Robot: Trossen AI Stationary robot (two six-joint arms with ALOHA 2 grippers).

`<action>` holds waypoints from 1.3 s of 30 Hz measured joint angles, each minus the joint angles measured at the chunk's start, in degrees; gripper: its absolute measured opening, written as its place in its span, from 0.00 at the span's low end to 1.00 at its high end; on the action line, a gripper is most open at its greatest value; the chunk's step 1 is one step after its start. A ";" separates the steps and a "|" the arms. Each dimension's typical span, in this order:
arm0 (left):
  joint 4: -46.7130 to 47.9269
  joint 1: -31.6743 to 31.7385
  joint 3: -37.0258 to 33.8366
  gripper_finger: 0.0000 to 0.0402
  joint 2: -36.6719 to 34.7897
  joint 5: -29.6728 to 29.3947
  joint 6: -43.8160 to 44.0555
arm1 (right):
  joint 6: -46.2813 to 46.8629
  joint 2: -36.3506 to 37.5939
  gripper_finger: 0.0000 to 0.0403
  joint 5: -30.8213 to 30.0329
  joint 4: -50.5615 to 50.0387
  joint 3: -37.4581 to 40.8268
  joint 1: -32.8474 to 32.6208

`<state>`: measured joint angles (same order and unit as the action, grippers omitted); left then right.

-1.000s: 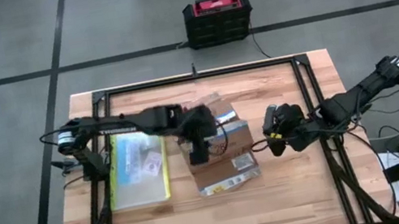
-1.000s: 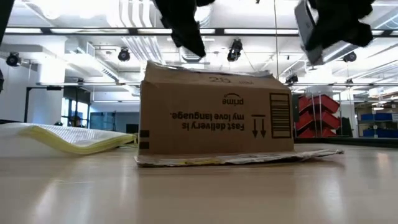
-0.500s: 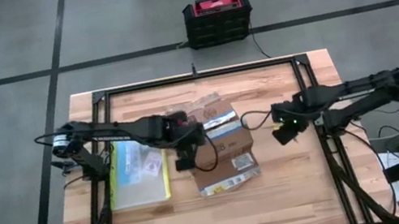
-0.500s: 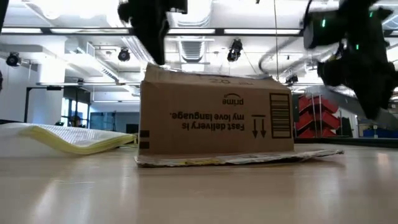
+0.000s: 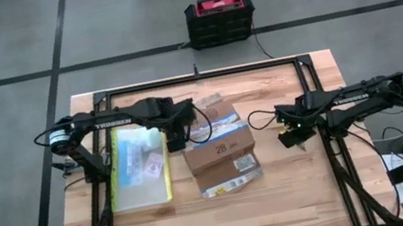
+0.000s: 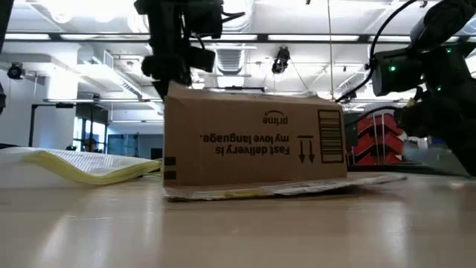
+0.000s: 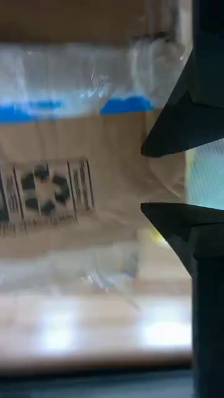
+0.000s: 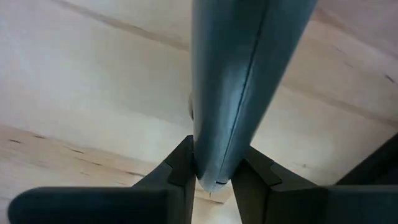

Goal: Unpack boxes
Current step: Break down the box until it is fully flat

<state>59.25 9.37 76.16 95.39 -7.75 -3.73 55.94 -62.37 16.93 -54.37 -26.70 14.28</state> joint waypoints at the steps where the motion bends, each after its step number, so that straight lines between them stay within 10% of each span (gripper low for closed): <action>1: -0.39 -0.57 -0.59 0.30 -0.31 1.68 -0.03 | -0.11 0.02 0.23 -0.03 -0.01 0.00 0.00; 10: -7.63 -8.64 -5.81 0.30 -9.85 4.00 2.40 | -1.86 0.05 0.29 -0.42 -1.28 -1.49 0.00; 24: -26.12 -28.74 -25.08 0.30 -30.22 -8.68 26.33 | -18.72 0.37 0.43 -10.26 -4.41 -18.93 -4.50; 39: -52.13 -33.68 -40.26 0.30 -25.54 -15.98 29.90 | -25.00 -4.66 0.29 -7.94 24.02 -20.92 -16.27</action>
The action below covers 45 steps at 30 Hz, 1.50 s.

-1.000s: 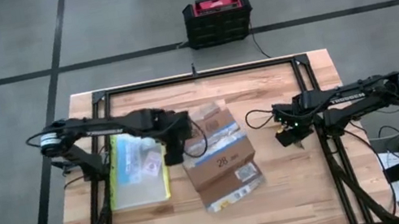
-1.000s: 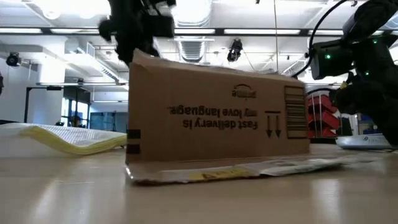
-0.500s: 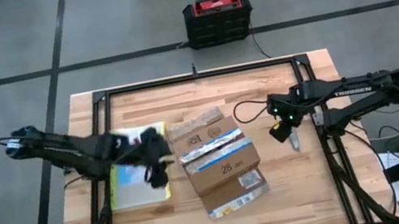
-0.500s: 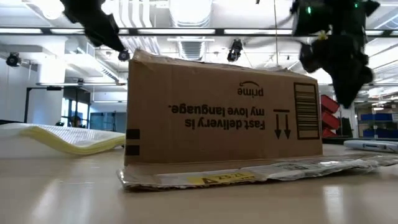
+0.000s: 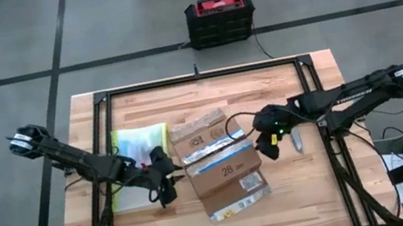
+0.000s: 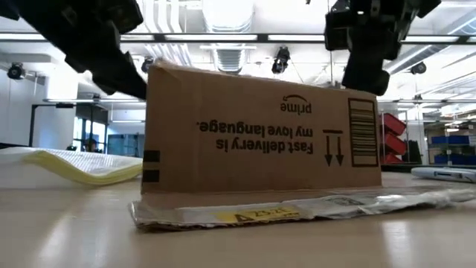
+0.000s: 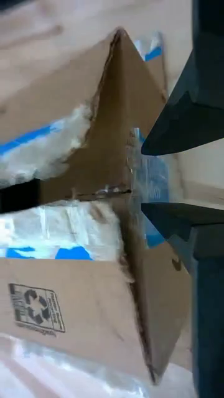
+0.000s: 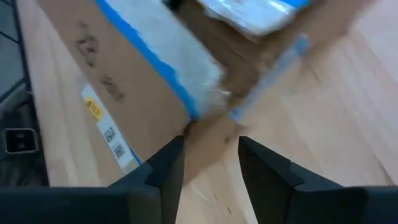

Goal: Unpack boxes
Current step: Break down the box until it is fully flat

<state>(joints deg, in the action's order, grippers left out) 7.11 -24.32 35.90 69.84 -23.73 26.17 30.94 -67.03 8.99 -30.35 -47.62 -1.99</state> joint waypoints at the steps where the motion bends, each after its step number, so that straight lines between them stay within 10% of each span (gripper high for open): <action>1: -0.27 0.00 0.28 0.30 0.02 0.02 -0.67 | -0.79 -0.24 0.28 -0.02 0.27 -0.56 -0.37; 18: -1.54 0.52 6.75 0.30 0.00 0.02 -8.89 | -19.63 -0.54 0.14 -0.39 1.98 -13.07 -11.43; 23: -3.72 0.51 6.76 0.30 0.23 0.29 -9.00 | -20.58 -1.31 0.08 -10.25 3.55 -11.86 -18.11; 34: -6.14 -1.53 10.45 0.30 4.11 17.82 -5.55 | -18.98 -0.91 0.02 -19.75 3.22 -12.24 -21.76; 45: -6.40 -8.41 17.23 0.30 16.68 19.04 -2.06 | -17.83 -7.20 0.02 -24.24 -1.02 -14.23 -19.15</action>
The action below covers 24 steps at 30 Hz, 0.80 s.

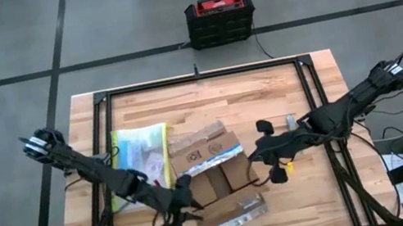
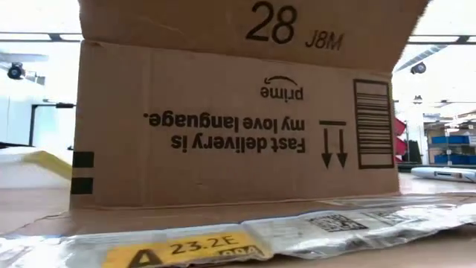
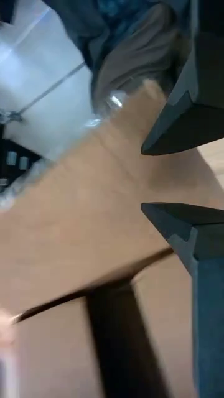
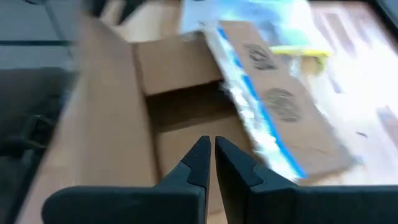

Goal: Unpack boxes
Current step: Break down the box until it is fully flat

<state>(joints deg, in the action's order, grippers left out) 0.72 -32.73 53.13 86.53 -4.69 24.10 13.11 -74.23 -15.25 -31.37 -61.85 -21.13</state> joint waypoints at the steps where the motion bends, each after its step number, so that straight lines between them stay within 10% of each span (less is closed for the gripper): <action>1: 0.36 0.00 0.15 0.30 1.36 0.04 0.84 | -1.18 -2.19 0.02 0.26 -0.87 -1.03 0.71; 12: 5.75 0.87 -0.03 0.30 2.61 -2.91 2.90 | -18.13 -23.94 0.26 -9.62 -15.04 -21.29 2.65; 24: 12.85 0.85 -0.42 0.30 -1.52 -9.88 2.13 | -28.14 -33.54 0.50 -22.00 -4.67 -25.04 4.06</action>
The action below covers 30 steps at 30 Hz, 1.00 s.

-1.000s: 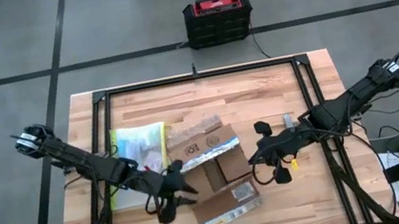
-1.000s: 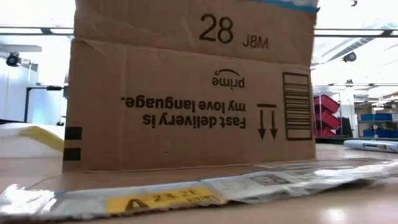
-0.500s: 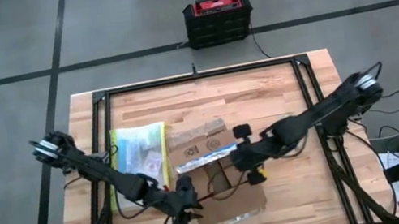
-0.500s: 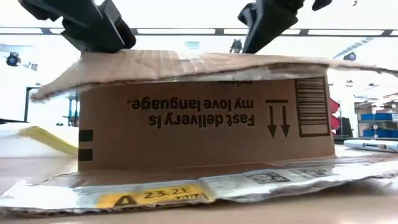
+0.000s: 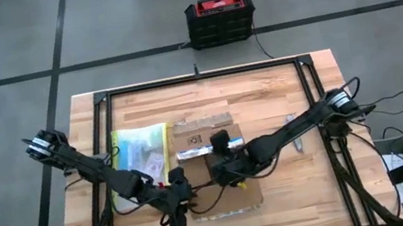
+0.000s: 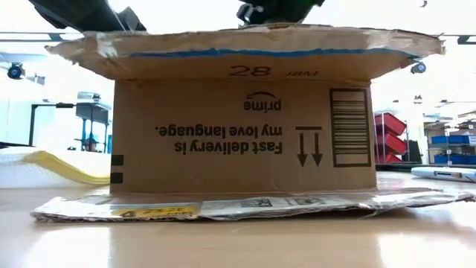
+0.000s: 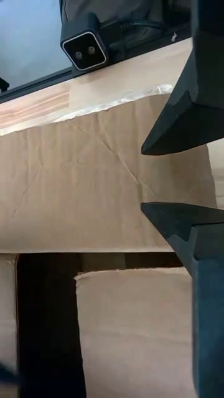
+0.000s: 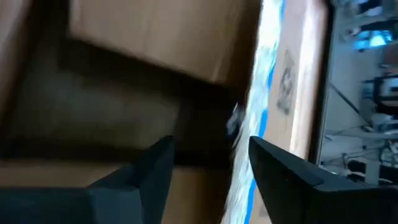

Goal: Unpack boxes
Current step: Break down the box until it is fully flat

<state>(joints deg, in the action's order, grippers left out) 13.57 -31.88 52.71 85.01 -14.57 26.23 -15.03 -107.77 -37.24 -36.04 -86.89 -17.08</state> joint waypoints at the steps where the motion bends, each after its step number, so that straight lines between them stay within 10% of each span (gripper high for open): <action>1: -0.06 0.00 0.00 0.30 0.00 0.00 -0.01 | -0.02 -0.06 0.50 -1.57 0.30 0.00 0.32; 14: 0.33 -0.28 0.00 0.30 -0.98 0.31 1.29 | 0.34 -1.04 0.45 1.67 0.60 0.05 6.98; 22: 1.11 -0.33 0.00 0.30 -4.13 0.39 0.18 | -0.70 -0.03 0.04 0.85 -0.35 -0.16 8.23; 30: 1.25 -0.33 0.00 0.30 -9.47 -3.66 -4.01 | -5.86 3.42 0.00 -6.79 -1.59 -3.64 8.45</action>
<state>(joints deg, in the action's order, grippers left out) 14.82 -32.21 52.71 75.55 -18.22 22.23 -20.89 -104.34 -44.03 -37.63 -90.53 -8.62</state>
